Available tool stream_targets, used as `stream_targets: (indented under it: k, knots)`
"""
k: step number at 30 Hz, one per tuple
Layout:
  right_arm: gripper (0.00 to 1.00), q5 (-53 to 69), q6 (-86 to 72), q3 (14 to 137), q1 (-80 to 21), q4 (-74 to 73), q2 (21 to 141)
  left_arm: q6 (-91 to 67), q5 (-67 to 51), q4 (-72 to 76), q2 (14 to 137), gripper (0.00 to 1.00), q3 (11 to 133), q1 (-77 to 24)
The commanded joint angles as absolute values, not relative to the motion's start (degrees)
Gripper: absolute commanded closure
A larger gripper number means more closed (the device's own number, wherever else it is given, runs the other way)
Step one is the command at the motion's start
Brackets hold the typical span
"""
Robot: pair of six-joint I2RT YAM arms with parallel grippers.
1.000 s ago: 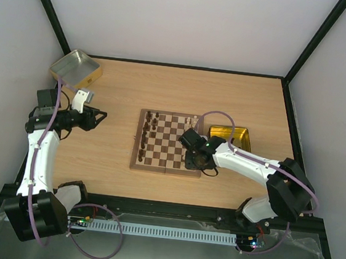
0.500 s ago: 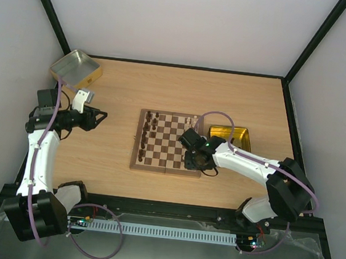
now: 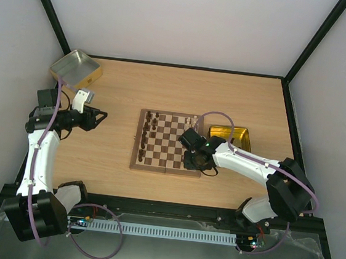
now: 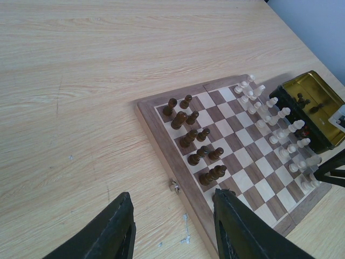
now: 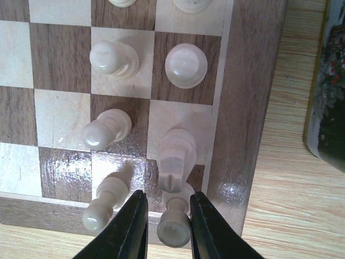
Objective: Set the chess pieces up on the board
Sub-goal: Place the chess piece on the chessboard, then pick up the chess piece from the storage box.
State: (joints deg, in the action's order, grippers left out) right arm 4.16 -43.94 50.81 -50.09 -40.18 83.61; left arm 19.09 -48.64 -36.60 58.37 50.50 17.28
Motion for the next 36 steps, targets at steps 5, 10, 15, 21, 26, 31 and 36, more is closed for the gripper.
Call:
stream_targets:
  k: [5, 10, 15, 21, 26, 31, 36]
  knots:
    - [0.79, 3.8, -44.3, 50.4, -49.8, -39.6, 82.9, 19.9, -49.7, -37.2, 57.9, 0.59, 50.4, 17.1]
    - [0.79, 2.5, -44.3, 50.2, -49.8, -40.6, 82.0, 19.8, -49.7, -37.1, 58.0, 0.59, 50.4, 17.1]
    - [0.73, 1.5, -44.4, 51.1, -49.7, -42.0, 80.6, 19.8, -49.9, -37.0, 58.3, 0.59, 50.4, 17.2]
    - [0.67, 0.7, -44.2, 52.2, -49.8, -43.6, 78.7, 19.8, -49.8, -37.0, 58.2, 0.59, 50.4, 17.1]
    - [0.67, -1.7, -44.5, 53.2, -49.7, -45.6, 75.3, 19.8, -49.9, -36.9, 57.9, 0.59, 50.3, 17.1]
    - [0.67, -6.1, -44.3, 51.8, -47.6, -45.8, 74.4, 20.1, -50.0, -37.3, 58.2, 0.5, 50.5, 16.6]
    - [0.67, -6.7, -42.3, 51.1, -38.8, -44.5, 73.1, 19.8, -49.7, -37.4, 58.6, 0.47, 50.7, 15.7]
